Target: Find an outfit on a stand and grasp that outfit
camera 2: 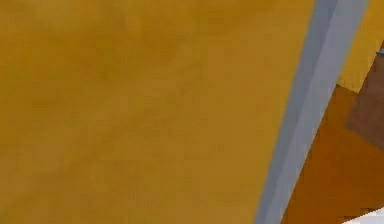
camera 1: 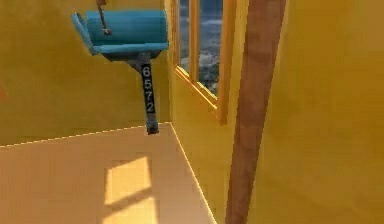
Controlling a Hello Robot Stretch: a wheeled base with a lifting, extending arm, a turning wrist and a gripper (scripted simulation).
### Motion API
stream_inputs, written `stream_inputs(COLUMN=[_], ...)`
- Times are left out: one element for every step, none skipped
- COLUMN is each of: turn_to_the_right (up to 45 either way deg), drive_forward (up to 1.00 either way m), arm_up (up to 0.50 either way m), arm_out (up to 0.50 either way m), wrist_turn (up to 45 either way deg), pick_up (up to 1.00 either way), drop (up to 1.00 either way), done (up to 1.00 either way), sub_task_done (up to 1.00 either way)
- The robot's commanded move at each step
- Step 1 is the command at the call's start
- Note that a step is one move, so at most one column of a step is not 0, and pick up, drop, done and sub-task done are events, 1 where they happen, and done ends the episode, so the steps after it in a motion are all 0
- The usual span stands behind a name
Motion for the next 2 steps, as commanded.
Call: stream_inputs(turn_to_the_right=[-45.0,-45.0], drive_forward=[0.0,0.0], arm_up=[0.0,0.0], arm_out=[0.0,0.0], wrist_turn=[0.0,0.0], pick_up=[0.0,0.0], drop=[0.0,0.0], done=[0.0,0.0], sub_task_done=[0.0,0.0])
